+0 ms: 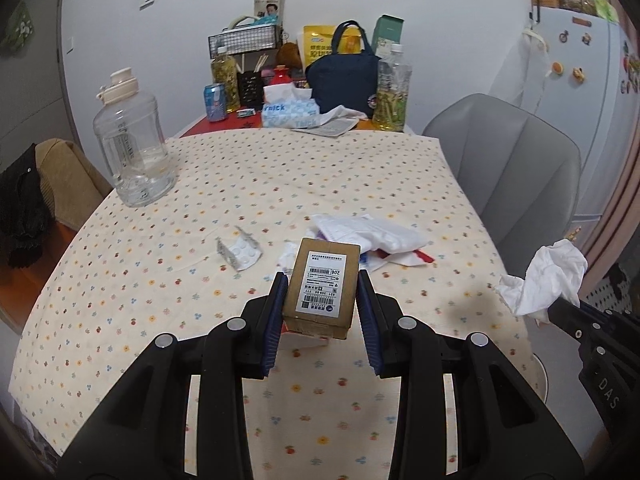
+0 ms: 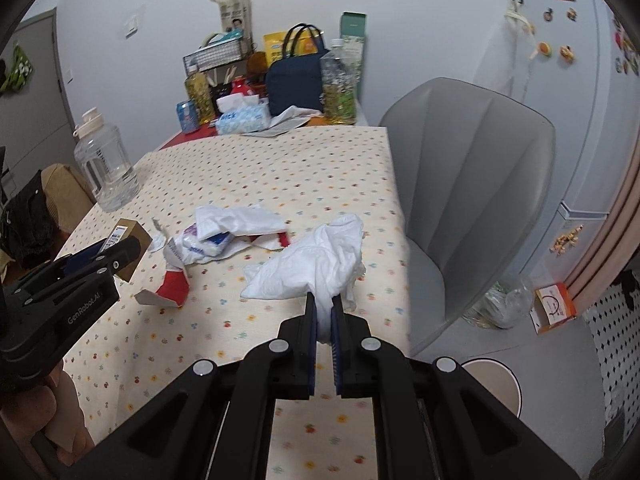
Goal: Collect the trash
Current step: 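Grasp the white tissue paper with the right tool while the left holds the box, then carry box and tissue to the bin and open both tools over it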
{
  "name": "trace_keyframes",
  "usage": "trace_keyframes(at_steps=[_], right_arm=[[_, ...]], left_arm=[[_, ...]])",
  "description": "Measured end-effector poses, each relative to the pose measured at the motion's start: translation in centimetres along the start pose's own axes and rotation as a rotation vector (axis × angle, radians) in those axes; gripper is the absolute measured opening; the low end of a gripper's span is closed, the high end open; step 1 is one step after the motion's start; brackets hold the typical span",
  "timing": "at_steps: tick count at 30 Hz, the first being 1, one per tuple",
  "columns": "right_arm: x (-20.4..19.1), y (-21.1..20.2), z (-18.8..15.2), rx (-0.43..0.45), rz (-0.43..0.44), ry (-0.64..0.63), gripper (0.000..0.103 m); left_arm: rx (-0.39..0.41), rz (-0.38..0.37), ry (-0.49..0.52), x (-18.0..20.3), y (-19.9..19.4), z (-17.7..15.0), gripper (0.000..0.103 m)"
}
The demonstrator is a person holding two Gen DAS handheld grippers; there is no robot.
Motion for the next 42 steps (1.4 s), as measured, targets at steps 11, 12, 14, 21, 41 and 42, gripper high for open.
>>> trace_keyframes(at_steps=[11,12,14,21,41,42], right_arm=[[6.4,-2.3,-2.8,0.004,-0.079,0.111,0.007],[7.2,-2.5,-3.2,0.004,-0.089,0.127,0.007],[8.1,-2.8,-3.7,0.004,-0.099,0.143,0.007],[11.7,-3.9,-5.6,0.001,-0.152,0.204,0.007],[19.8,-2.7,-12.0,-0.061,-0.23,0.372,0.008],[20.2,-2.3,-12.2,-0.068,-0.232,0.378,0.008]], left_arm=[[-0.017,-0.086,0.095,6.9,-0.6,-1.4,0.035],[-0.019,-0.092,0.101,7.5,-0.6,-1.5,0.035],[-0.024,-0.106,0.115,8.7,-0.6,-1.7,0.035],[-0.04,-0.154,0.181,13.3,-0.5,-2.9,0.035],[-0.124,-0.212,0.343,22.7,1.7,-7.3,0.035],[-0.127,-0.213,0.347,22.9,1.8,-7.4,0.035]])
Point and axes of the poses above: each gripper's, at about its wrist camera, not at the fingertips, and y roughly the way its jaws point, x to its right, z to its top, the point moved 5 cm from there along y, roughly the way its jaws point, and after that the axes turned 12 degrees about -y, right-handed, at the moved point
